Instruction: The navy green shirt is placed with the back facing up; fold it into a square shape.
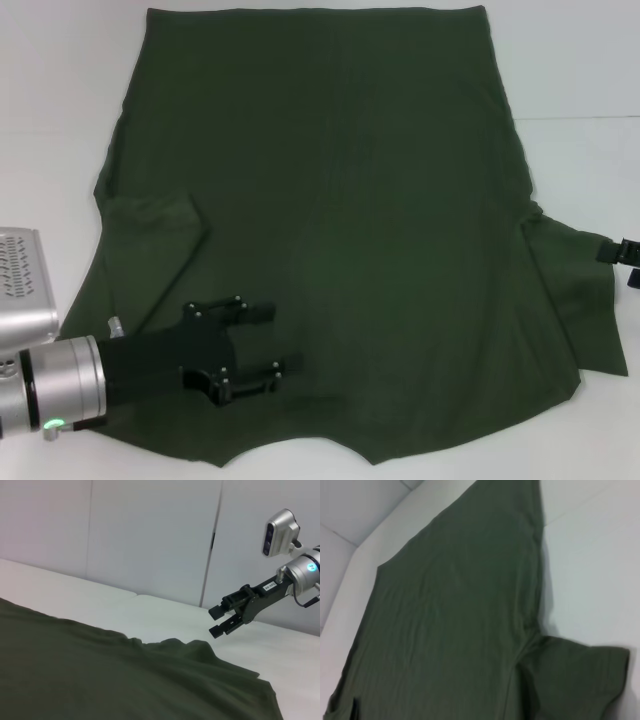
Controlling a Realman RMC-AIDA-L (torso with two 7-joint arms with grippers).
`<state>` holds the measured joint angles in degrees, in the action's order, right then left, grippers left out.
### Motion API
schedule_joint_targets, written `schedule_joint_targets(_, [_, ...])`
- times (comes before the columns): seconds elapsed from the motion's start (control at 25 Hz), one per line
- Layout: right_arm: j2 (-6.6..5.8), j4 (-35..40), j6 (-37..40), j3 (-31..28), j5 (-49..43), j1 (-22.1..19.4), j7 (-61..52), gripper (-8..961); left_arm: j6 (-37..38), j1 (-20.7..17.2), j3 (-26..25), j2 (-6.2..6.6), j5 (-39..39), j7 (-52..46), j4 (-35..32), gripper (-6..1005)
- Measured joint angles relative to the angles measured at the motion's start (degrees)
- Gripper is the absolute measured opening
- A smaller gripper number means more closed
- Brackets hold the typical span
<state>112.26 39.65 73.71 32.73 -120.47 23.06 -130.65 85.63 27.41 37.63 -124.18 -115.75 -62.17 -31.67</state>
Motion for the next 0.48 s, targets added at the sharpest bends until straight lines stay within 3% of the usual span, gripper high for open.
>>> schedule_joint_targets(0.48, [1.91, -3.29, -5.45, -0.03, 0.20, 0.93, 2.91, 891, -1.95, 0.21, 0.62, -0.01, 0.00, 0.67, 0.90, 734])
